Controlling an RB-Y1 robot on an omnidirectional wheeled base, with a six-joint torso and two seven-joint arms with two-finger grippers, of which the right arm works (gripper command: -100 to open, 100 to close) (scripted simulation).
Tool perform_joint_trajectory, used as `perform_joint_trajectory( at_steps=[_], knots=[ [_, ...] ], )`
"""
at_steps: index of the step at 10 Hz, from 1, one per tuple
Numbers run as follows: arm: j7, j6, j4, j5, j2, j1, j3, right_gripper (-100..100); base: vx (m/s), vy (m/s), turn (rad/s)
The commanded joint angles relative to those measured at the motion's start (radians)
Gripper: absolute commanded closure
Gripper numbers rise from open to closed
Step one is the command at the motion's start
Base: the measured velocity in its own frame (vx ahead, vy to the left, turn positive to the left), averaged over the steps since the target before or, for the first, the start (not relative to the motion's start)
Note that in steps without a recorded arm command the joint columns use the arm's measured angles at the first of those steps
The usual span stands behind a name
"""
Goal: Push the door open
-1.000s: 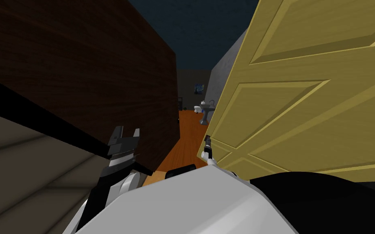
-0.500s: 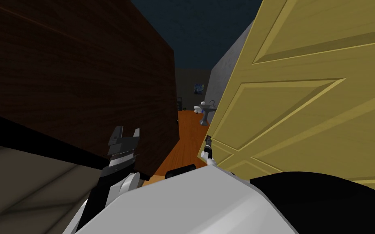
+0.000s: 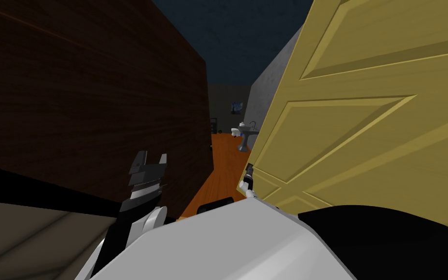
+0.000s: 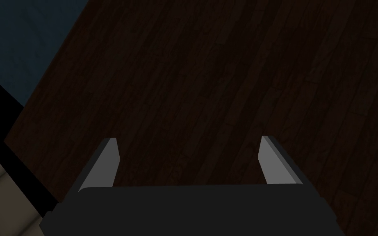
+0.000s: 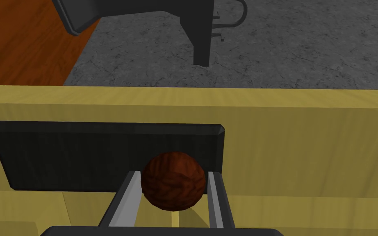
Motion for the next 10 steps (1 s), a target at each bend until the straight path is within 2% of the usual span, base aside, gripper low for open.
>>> perform_joint_trajectory(
  at_steps=[1, 2, 4, 5, 6, 7, 8, 10],
  knots=[
    [0.0, 0.0, 0.0, 0.0, 0.0, 0.0, 0.0, 100, 0.076, -0.025, -0.014],
    [0.021, -0.016, -0.001, -0.015, -0.011, -0.007, -0.024, 100, 0.106, -0.072, -0.014],
    [0.039, -0.027, -0.002, -0.027, -0.014, -0.012, -0.043, 100, 0.151, -0.12, -0.002],
    [0.052, -0.036, -0.003, -0.036, -0.013, -0.016, -0.058, 100, 0.15, -0.124, -0.001],
    [0.052, -0.036, 0.015, -0.036, -0.013, -0.016, -0.058, 100, 0.136, -0.091, -0.012],
    [0.052, -0.036, 0.003, -0.036, -0.013, -0.016, -0.058, 100, 0.058, -0.045, -0.01],
    [0.073, -0.05, -0.004, -0.051, -0.006, -0.021, -0.081, 100, 0.11, -0.073, -0.015],
    [0.08, -0.054, -0.004, -0.056, -0.002, -0.023, -0.089, 100, 0.11, -0.083, -0.017]
  ],
)
